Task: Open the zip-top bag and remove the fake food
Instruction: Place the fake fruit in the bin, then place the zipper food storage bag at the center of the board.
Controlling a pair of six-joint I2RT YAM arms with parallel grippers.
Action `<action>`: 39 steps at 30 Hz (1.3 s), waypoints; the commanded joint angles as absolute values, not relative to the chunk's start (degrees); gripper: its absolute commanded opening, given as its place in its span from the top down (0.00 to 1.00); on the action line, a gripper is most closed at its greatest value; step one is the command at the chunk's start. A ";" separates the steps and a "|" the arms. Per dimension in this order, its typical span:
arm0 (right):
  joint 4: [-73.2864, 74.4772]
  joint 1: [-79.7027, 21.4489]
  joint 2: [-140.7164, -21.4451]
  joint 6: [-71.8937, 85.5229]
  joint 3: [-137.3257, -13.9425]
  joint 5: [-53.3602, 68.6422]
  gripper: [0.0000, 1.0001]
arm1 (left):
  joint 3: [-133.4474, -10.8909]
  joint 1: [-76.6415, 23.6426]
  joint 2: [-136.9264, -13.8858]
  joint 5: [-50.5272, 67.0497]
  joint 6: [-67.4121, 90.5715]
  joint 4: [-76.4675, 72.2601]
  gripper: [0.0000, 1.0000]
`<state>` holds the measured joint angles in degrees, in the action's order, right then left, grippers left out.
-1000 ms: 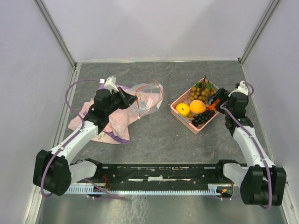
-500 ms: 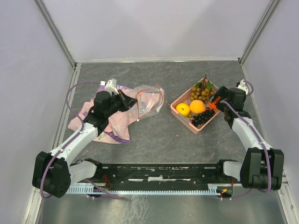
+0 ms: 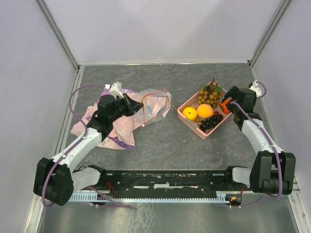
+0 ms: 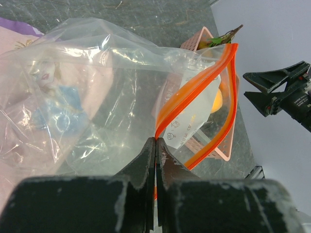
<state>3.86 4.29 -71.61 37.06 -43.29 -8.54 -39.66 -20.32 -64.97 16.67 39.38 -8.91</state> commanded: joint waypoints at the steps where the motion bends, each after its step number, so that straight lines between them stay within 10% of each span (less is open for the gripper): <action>1: 0.49 4.53 -68.13 37.26 -44.42 -7.78 0.01 | -39.57 -20.04 -63.79 17.95 38.23 -10.78 0.97; 20: -6.89 2.01 -59.98 35.19 -39.68 26.05 0.01 | -64.30 -20.04 -89.66 20.54 35.69 -10.96 0.96; 27: -2.86 -0.23 -57.51 32.83 -41.40 27.88 0.01 | -74.27 -19.89 -96.31 20.40 33.86 -5.73 0.40; 39: -0.16 -2.70 -58.08 30.23 -52.61 30.64 0.01 | -61.89 -10.80 -74.50 30.54 38.01 -14.04 0.06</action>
